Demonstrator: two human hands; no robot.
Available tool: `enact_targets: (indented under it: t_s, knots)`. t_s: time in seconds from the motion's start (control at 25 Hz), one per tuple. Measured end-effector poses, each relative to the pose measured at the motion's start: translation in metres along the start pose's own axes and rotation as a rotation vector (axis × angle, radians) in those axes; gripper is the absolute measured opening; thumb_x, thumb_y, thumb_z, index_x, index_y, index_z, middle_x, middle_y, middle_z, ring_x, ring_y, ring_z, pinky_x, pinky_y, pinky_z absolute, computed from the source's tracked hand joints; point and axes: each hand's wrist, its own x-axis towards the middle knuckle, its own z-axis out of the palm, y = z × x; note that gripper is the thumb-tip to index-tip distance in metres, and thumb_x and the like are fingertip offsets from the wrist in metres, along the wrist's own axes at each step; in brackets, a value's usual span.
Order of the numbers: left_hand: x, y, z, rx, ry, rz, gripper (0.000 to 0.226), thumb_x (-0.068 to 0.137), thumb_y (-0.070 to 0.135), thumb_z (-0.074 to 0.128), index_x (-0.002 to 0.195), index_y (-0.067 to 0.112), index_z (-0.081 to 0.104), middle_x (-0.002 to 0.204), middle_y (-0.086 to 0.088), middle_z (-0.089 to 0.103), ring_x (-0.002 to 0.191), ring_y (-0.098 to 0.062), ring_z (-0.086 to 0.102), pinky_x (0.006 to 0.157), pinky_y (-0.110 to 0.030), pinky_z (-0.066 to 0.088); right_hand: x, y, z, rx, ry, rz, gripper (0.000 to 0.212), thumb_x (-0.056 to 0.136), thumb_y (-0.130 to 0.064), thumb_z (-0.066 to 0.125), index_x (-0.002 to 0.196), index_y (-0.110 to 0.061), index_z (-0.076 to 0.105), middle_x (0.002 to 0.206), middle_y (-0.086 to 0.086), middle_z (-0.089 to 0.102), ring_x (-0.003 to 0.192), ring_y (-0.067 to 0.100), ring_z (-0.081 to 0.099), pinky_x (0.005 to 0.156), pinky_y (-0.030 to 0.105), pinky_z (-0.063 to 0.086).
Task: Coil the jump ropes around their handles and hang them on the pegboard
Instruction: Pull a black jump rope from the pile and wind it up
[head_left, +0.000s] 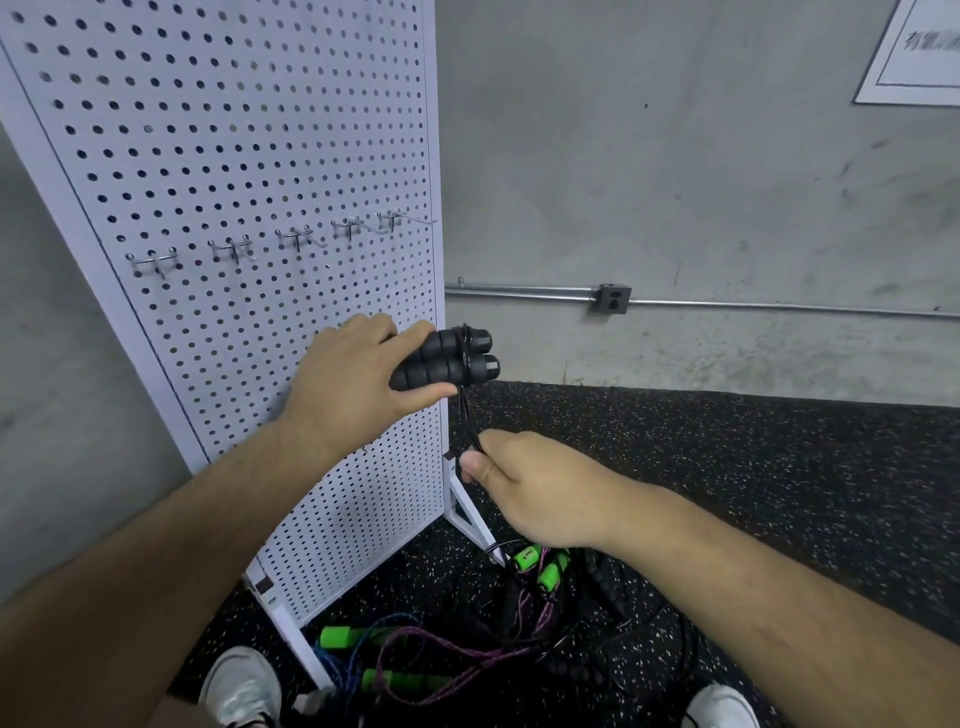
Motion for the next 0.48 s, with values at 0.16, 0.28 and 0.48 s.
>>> enact_targets:
  t_s: [0.16, 0.28, 0.48]
  knots:
    - [-0.001, 0.005, 0.007, 0.023, -0.019, 0.054, 0.07, 0.083, 0.079, 0.047, 0.131, 0.028, 0.059, 0.086, 0.003, 0.055, 0.081, -0.019, 0.051, 0.068, -0.034, 0.043, -0.006, -0.006, -0.019, -0.015, 0.082, -0.017, 0.035, 0.107, -0.039, 0.037, 0.1, -0.015, 0.061, 0.072, -0.014, 0.05, 0.061, -0.001, 0.048, 0.053, 0.014, 0.034]
    - [-0.003, 0.011, 0.01, 0.04, -0.05, 0.087, 0.07, 0.083, 0.078, 0.047, 0.129, 0.027, 0.06, 0.083, 0.003, 0.053, 0.079, -0.019, 0.05, 0.066, -0.033, 0.039, -0.01, -0.009, -0.033, -0.026, 0.147, -0.056, 0.031, 0.106, -0.037, 0.041, 0.1, -0.019, 0.064, 0.071, -0.008, 0.057, 0.062, 0.004, 0.053, 0.055, 0.023, 0.041]
    - [-0.008, 0.019, 0.012, -0.054, -0.081, 0.233, 0.071, 0.084, 0.082, 0.045, 0.128, 0.029, 0.06, 0.084, 0.007, 0.048, 0.077, -0.014, 0.043, 0.066, -0.032, 0.038, -0.012, 0.002, -0.055, -0.159, 0.332, -0.029, 0.024, 0.104, -0.037, 0.046, 0.098, -0.022, 0.063, 0.068, -0.013, 0.052, 0.06, 0.003, 0.046, 0.051, 0.022, 0.031]
